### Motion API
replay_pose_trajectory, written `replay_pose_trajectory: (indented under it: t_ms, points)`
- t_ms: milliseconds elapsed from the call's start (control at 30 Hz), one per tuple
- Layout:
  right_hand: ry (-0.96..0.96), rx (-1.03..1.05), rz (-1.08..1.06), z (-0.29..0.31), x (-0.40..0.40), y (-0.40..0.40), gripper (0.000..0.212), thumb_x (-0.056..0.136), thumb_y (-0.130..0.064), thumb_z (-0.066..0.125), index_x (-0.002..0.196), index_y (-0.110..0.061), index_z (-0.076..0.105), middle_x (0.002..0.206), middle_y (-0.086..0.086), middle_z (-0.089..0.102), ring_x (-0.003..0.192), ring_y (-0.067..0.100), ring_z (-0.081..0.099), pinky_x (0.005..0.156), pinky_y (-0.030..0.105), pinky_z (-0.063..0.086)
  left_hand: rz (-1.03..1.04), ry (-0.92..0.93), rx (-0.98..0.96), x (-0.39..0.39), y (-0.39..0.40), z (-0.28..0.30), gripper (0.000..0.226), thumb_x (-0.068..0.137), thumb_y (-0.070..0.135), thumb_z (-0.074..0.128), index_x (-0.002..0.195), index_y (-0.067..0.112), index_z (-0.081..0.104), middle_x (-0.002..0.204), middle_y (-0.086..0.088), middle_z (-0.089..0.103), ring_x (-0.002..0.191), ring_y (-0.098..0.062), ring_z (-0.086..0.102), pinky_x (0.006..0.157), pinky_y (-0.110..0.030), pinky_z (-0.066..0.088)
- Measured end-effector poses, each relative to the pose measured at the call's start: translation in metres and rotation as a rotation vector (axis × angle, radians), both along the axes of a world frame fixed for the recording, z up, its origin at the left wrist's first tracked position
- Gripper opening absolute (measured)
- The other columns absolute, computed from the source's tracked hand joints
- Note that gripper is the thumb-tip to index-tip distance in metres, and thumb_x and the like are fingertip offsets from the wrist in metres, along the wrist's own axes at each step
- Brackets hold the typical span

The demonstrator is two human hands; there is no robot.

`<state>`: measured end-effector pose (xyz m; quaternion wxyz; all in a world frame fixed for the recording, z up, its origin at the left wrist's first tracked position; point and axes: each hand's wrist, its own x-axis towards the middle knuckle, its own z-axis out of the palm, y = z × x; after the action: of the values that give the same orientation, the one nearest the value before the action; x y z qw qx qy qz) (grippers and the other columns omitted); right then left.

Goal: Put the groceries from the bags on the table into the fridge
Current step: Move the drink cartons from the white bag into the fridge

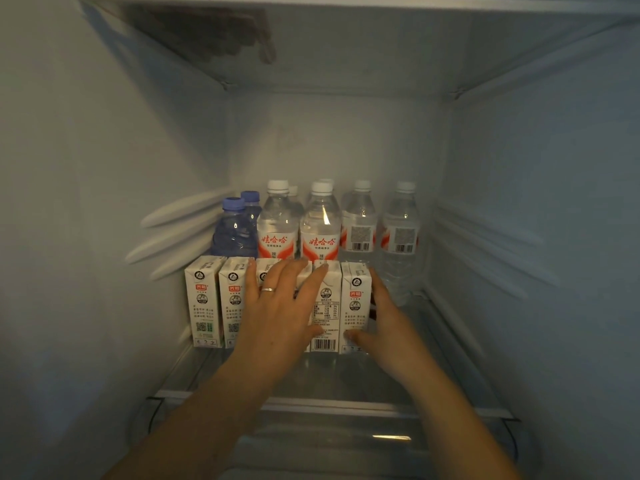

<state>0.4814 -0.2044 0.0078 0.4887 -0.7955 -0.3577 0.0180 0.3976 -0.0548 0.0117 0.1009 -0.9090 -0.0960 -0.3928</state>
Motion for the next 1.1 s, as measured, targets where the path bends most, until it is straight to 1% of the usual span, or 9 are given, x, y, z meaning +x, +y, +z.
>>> replay_pose_trajectory:
  t_ms: [100, 300, 367, 467, 567, 667, 833, 967, 1100]
  points:
    - [0.011, 0.02, 0.023, 0.001, -0.002, -0.002, 0.084, 0.078, 0.003, 0.068, 0.119, -0.053, 0.021, 0.098, -0.034, 0.045, 0.079, -0.036, 0.041, 0.058, -0.003, 0.04, -0.007, 0.014, -0.02, -0.002, -0.002, 0.002, 0.101, 0.043, 0.042, 0.091, 0.131, 0.019, 0.046, 0.129, -0.011, 0.055, 0.123, -0.034, 0.05, 0.103, -0.063, 0.025]
    - [-0.06, 0.051, -0.017, 0.013, -0.025, -0.013, 0.07, 0.073, 0.006, 0.071, 0.102, -0.048, 0.036, 0.095, -0.036, 0.043, 0.079, -0.035, 0.042, 0.063, -0.005, 0.036, -0.075, -0.015, -0.079, -0.031, -0.009, -0.002, 0.101, 0.056, 0.032, 0.087, 0.14, 0.019, 0.032, 0.139, -0.01, 0.045, 0.131, -0.031, 0.04, 0.104, -0.063, 0.029]
    - [-0.14, 0.04, -0.09, 0.018, -0.047, -0.021, 0.074, 0.075, -0.001, 0.072, 0.115, -0.048, 0.033, 0.095, -0.036, 0.035, 0.084, -0.029, 0.041, 0.074, -0.004, 0.033, -0.106, -0.015, -0.101, -0.046, -0.01, -0.008, 0.1, 0.059, 0.032, 0.086, 0.141, 0.018, 0.031, 0.139, -0.01, 0.044, 0.131, -0.031, 0.039, 0.106, -0.061, 0.026]
    - [-0.246, -0.011, -0.198, 0.017, -0.08, -0.033, 0.081, 0.076, -0.012, 0.074, 0.137, -0.039, 0.028, 0.118, -0.019, 0.042, 0.115, -0.005, 0.035, 0.095, 0.014, 0.026, -0.198, -0.021, -0.157, -0.069, -0.015, -0.017, 0.094, 0.063, 0.032, 0.083, 0.141, 0.016, 0.034, 0.138, -0.01, 0.046, 0.129, -0.031, 0.04, 0.107, -0.06, 0.027]
    - [-0.328, -0.072, -0.343, 0.001, -0.115, -0.047, 0.082, 0.077, -0.019, 0.074, 0.145, -0.024, 0.028, 0.143, -0.002, 0.039, 0.132, 0.01, 0.033, 0.099, 0.008, 0.018, -0.315, 0.014, -0.234, -0.099, -0.025, -0.032, 0.089, 0.068, 0.034, 0.08, 0.143, 0.017, 0.034, 0.14, -0.007, 0.044, 0.131, -0.029, 0.037, 0.107, -0.058, 0.028]
    - [-0.374, -0.1, -0.455, -0.019, -0.163, -0.065, 0.083, 0.073, -0.018, 0.077, 0.143, -0.02, 0.033, 0.142, 0.005, 0.041, 0.13, 0.014, 0.035, 0.095, 0.001, 0.015, -0.435, 0.058, -0.211, -0.133, -0.035, -0.053, 0.086, 0.067, 0.039, 0.08, 0.139, 0.017, 0.039, 0.136, -0.007, 0.048, 0.128, -0.03, 0.041, 0.103, -0.058, 0.033]
    - [-0.285, -0.192, -0.607, -0.066, -0.263, -0.096, 0.082, 0.073, -0.022, 0.078, 0.143, -0.023, 0.034, 0.142, 0.005, 0.039, 0.129, 0.018, 0.039, 0.098, 0.007, 0.021, -0.604, 0.138, -0.196, -0.199, -0.055, -0.101, 0.08, 0.066, 0.044, 0.078, 0.135, 0.018, 0.044, 0.131, -0.008, 0.053, 0.122, -0.03, 0.048, 0.102, -0.054, 0.036]
    - [-0.164, -0.29, -0.707, -0.11, -0.348, -0.125, 0.078, 0.075, -0.027, 0.076, 0.142, -0.028, 0.034, 0.145, 0.0, 0.035, 0.132, 0.017, 0.036, 0.109, 0.032, 0.032, -0.728, 0.272, -0.222, -0.252, -0.078, -0.144, 0.079, 0.065, 0.045, 0.08, 0.132, 0.02, 0.046, 0.131, -0.007, 0.055, 0.119, -0.03, 0.052, 0.099, -0.053, 0.039]
    - [0.009, -0.373, -0.837, -0.154, -0.423, -0.16, 0.079, 0.08, -0.031, 0.071, 0.145, -0.031, 0.026, 0.151, -0.004, 0.026, 0.136, 0.013, 0.028, 0.108, 0.026, 0.025, -0.862, 0.436, -0.228, -0.289, -0.109, -0.18, 0.078, 0.068, 0.045, 0.078, 0.134, 0.018, 0.046, 0.132, -0.008, 0.054, 0.121, -0.031, 0.05, 0.099, -0.055, 0.041]
